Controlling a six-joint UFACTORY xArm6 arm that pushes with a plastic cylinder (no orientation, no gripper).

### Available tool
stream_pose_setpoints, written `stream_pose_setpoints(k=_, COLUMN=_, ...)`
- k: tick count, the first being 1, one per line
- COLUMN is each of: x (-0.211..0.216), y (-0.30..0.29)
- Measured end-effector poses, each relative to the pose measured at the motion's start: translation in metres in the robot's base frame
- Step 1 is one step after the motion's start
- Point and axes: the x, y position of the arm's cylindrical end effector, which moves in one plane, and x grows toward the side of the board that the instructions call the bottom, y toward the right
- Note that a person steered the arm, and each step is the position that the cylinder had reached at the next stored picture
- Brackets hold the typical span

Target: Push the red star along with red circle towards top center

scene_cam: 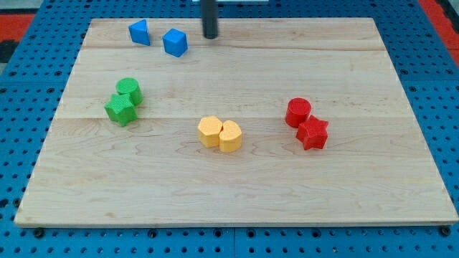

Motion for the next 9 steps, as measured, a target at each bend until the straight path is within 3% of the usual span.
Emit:
stream_pose_setpoints(k=1, x=0.044, y=-0.003)
stream_pose_setpoints(k=2, x=0.035, y=-0.083)
stream_pose_setpoints(k=3, x=0.027, y=-0.099)
stream_pose_setpoints(k=5, x=0.029, y=0.140)
stream_pose_setpoints(k=6, x=0.082, y=0.215)
stream_pose_setpoints(k=7, x=0.175, y=0.262)
stream_pose_setpoints(k=8, x=0.283, y=0.246)
stream_pose_setpoints(k=9, x=0.298, y=0.180)
